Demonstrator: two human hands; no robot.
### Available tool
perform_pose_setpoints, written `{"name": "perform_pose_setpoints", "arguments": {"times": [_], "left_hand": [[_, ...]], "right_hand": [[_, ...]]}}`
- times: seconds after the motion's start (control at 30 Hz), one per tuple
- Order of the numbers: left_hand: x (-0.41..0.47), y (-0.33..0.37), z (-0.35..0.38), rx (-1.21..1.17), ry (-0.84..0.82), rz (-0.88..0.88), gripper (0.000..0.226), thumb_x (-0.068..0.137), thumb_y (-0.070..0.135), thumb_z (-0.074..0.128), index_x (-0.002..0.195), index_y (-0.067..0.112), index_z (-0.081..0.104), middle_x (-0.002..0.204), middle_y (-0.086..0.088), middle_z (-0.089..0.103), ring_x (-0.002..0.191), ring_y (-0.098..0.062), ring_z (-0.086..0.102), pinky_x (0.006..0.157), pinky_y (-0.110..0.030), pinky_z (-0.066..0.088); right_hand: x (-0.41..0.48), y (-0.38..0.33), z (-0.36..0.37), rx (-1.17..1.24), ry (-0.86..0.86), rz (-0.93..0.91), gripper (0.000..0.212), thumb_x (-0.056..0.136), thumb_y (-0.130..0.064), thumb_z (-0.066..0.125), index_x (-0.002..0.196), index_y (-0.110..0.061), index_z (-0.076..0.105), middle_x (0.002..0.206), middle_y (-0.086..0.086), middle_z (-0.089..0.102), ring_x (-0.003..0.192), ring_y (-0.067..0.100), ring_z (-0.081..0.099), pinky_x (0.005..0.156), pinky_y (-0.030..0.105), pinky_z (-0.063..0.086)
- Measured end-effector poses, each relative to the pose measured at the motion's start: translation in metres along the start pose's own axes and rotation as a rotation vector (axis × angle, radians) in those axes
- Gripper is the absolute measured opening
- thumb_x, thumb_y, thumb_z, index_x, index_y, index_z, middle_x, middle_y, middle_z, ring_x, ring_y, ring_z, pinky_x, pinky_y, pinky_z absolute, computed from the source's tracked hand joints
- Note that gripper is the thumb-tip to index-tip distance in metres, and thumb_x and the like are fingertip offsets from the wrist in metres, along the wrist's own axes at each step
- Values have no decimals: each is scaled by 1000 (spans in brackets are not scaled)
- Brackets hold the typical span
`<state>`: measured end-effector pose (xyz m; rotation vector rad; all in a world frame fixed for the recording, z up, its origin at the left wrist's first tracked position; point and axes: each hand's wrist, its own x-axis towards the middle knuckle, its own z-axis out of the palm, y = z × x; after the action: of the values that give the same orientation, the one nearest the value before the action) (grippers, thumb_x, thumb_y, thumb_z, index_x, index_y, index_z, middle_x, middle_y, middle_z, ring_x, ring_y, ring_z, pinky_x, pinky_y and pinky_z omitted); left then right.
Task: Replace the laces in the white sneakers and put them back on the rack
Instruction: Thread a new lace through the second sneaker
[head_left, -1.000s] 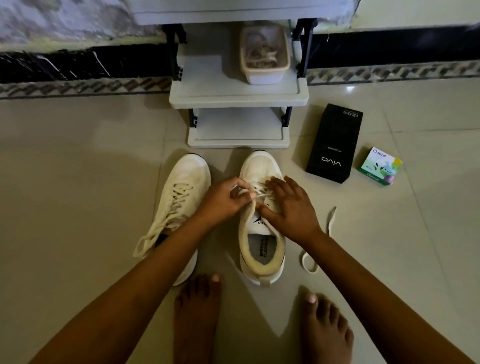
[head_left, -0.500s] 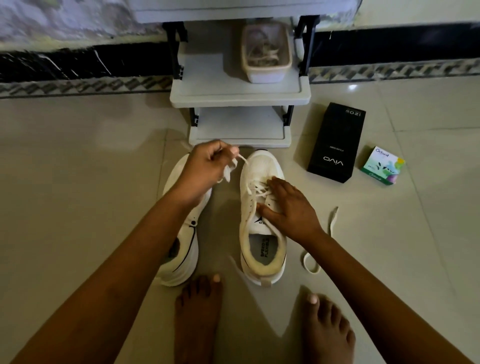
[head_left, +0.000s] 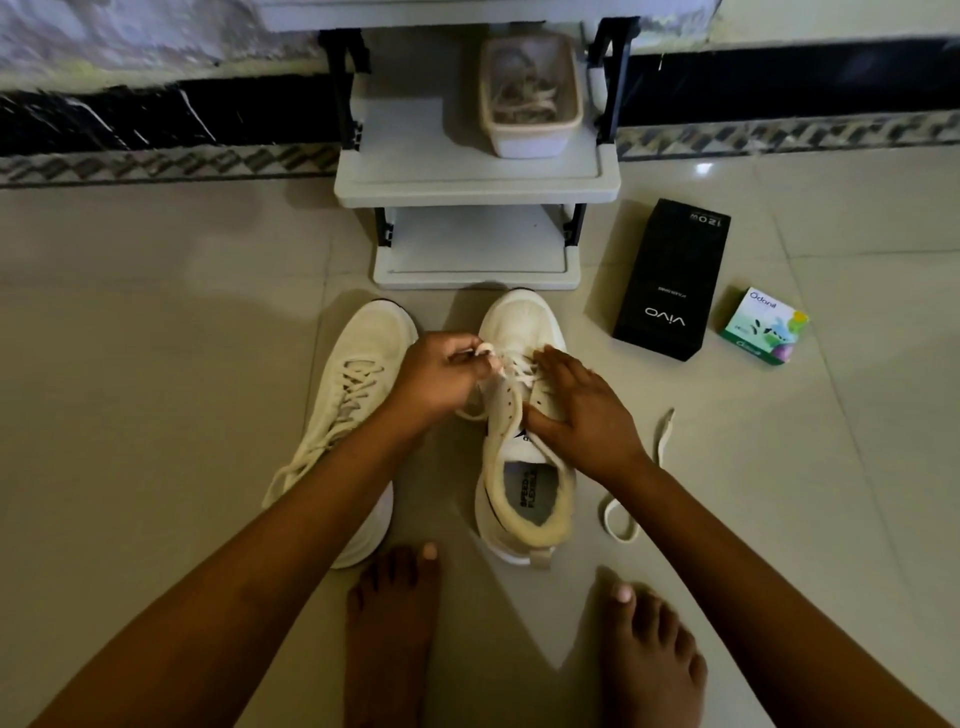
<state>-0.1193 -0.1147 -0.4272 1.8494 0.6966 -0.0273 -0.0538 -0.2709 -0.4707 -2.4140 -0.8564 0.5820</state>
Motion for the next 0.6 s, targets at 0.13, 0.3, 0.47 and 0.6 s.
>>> {"name": "perform_pose_setpoints", "arguments": {"times": [0.13,0.3,0.47,0.6], "left_hand": [[-2,1,-2,-24,5,-100,18,94,24,55,105,14,65,101,0,66,92,-14,59,80,-27,47],[10,-2,-20,122,23,-152,30,98,18,36,110,17,63,112,-6,60,94,-16,55,78,-27,42],[7,4,-31,210,22,90,29,96,1,39,111,15,60,87,0,63,70,-1,54,68,-14,44],[2,11,-26,219,-4,128,16,95,4,46,98,16,56,96,-1,66,71,-11,64,72,-25,54]], "right_hand": [[0,0,0,43,-29,29,84,80,-69,41,148,-23,23,152,-1,30,132,21,37,104,34,34],[-7,2,5,78,-21,139,72,87,-59,47,143,-16,35,144,5,42,127,23,44,101,34,37],[-12,-11,-6,78,145,6,63,78,-57,63,127,-19,51,126,1,49,109,17,50,81,23,39],[-10,-29,-9,148,-4,68,63,74,-49,72,122,-18,47,117,1,53,99,16,55,76,27,48]]}}
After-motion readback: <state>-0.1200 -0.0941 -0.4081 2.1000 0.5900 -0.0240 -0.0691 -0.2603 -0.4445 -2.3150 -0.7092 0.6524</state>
